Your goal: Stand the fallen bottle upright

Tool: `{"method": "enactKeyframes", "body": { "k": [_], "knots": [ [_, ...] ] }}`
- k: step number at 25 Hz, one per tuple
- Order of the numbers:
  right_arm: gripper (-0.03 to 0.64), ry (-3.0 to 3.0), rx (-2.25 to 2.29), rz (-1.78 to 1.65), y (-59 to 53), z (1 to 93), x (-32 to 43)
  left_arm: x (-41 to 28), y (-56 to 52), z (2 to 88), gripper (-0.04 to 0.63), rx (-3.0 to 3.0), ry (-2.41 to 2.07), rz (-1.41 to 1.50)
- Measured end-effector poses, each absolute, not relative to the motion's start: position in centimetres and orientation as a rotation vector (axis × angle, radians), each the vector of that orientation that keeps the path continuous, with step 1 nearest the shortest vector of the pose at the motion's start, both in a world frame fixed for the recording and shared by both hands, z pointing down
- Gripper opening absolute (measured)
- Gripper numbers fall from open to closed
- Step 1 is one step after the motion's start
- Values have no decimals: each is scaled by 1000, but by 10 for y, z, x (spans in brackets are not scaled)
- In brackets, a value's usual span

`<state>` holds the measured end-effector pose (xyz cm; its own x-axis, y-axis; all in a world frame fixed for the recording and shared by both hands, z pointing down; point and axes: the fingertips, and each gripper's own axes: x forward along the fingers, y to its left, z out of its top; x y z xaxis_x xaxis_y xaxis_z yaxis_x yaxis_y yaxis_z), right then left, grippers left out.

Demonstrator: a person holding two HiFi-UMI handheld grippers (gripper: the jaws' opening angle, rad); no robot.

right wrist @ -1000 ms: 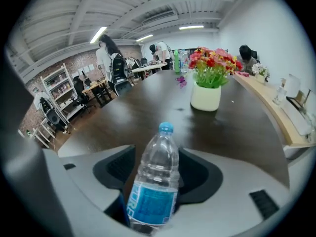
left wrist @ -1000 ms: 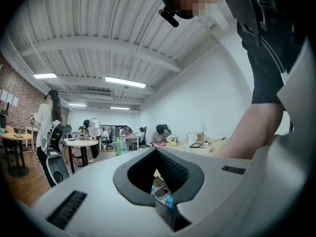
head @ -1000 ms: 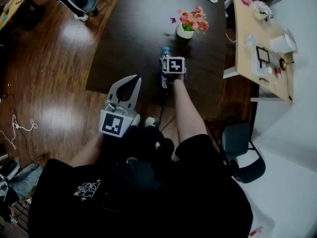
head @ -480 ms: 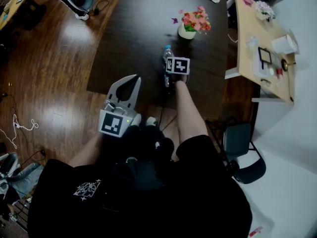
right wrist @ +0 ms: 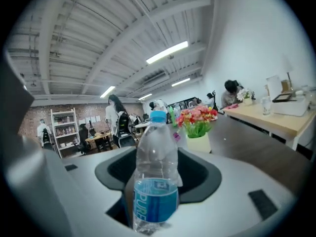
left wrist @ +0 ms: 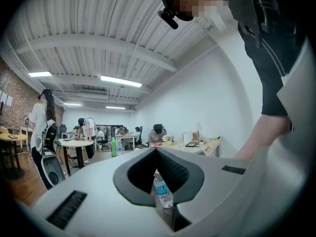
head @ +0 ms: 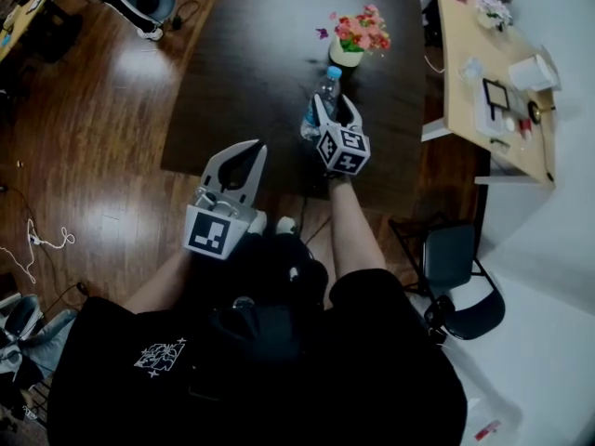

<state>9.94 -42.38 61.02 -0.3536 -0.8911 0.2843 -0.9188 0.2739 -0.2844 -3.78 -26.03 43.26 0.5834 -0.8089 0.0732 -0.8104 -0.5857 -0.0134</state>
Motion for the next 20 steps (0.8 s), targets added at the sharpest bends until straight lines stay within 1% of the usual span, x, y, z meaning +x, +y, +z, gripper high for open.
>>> {"method": "enactKeyframes", "body": {
  "k": [7,12,20],
  "knots": [
    [287,-2497,1843,324,-398,597,90,-41,-244,446,-3,2783,-1404,164],
    [287,-2478,1890,58,-400,586,88,-37,-242,457,-3,2776,-1383,112],
    [293,-2532,1901,-20,-384,597,82,-21,-244,475,-3,2806,-1392,55]
  ]
}}
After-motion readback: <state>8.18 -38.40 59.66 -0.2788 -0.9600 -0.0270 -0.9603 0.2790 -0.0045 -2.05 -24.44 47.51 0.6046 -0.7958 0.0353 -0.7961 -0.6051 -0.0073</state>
